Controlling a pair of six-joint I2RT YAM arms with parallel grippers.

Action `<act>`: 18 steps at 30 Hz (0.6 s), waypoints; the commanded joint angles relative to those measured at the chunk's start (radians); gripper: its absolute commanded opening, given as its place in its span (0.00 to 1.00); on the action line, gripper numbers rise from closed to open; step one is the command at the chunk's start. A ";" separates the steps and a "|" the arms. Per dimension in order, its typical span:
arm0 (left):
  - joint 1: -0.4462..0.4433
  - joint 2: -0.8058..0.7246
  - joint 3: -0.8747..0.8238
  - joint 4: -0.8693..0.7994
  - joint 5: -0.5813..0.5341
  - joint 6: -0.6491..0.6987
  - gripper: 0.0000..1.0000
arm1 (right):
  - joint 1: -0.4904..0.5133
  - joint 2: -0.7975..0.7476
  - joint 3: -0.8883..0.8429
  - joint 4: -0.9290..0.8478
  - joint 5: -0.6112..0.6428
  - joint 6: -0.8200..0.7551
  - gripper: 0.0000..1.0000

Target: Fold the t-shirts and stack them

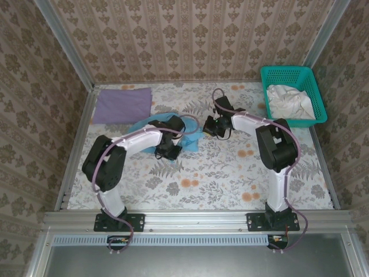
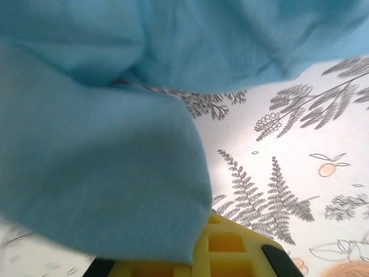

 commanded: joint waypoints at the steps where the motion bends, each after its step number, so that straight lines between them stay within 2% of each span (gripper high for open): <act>1: 0.008 -0.184 0.090 0.000 -0.117 0.038 0.00 | -0.032 -0.192 0.022 -0.051 0.052 -0.059 0.00; 5: 0.031 -0.363 0.178 0.090 -0.203 0.074 0.00 | -0.092 -0.393 0.035 -0.059 0.134 -0.118 0.00; 8: 0.050 -0.441 0.285 0.175 -0.218 0.110 0.00 | -0.141 -0.521 0.064 -0.026 0.195 -0.177 0.00; 14: 0.061 -0.507 0.484 0.340 -0.243 0.210 0.00 | -0.213 -0.660 0.234 -0.017 0.253 -0.278 0.00; 18: 0.061 -0.556 0.557 0.428 -0.206 0.268 0.00 | -0.228 -0.756 0.297 0.033 0.315 -0.344 0.00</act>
